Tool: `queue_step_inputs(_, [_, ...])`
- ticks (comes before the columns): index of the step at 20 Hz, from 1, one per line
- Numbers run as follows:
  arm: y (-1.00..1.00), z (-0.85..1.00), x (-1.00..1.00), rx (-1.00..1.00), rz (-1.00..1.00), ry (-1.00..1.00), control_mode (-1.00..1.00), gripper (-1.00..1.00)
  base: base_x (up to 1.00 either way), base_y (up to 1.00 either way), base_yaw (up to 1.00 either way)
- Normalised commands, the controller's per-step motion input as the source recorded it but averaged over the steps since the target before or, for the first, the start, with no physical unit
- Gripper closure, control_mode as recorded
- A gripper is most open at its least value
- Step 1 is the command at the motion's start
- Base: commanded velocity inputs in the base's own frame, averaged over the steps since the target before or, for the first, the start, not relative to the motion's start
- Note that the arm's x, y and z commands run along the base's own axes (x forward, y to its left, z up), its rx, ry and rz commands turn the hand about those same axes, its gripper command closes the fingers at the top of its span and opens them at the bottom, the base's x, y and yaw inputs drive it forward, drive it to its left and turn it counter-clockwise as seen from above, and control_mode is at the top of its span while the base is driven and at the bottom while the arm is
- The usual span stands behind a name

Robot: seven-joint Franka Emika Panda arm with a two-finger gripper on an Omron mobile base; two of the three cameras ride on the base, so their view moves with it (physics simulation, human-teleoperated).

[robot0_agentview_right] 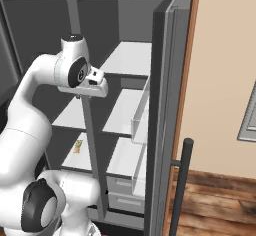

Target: Pick up the frozen fish from the freezer, place it on any shelf in the fridge, and close the fridge and freezer doors when done.

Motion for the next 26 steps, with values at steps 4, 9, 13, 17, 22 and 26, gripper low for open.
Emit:
queue_step_inputs(4, [0.00,0.00,-0.27,0.00,0.00,-0.03,-1.00,-1.00,0.00,0.00,0.00])
queue_step_inputs(9, [0.00,-0.03,-0.77,0.00,0.00,-0.05,-1.00,-1.00,0.00,0.00,0.00])
queue_step_inputs(13, [-0.15,-0.17,-1.00,0.00,0.00,-0.11,-1.00,-1.00,0.00,0.00,0.00])
queue_step_inputs(17, [-0.18,-0.30,-0.86,0.00,0.00,-0.08,-1.00,-1.00,0.00,0.00,0.00])
queue_step_inputs(22, [-0.03,-0.08,-0.31,0.02,0.00,0.00,-1.00,-1.00,0.00,0.00,0.00])
queue_step_inputs(26, [0.07,0.00,-0.02,0.02,0.00,0.00,-1.00,-1.00,0.00,0.00,0.00])
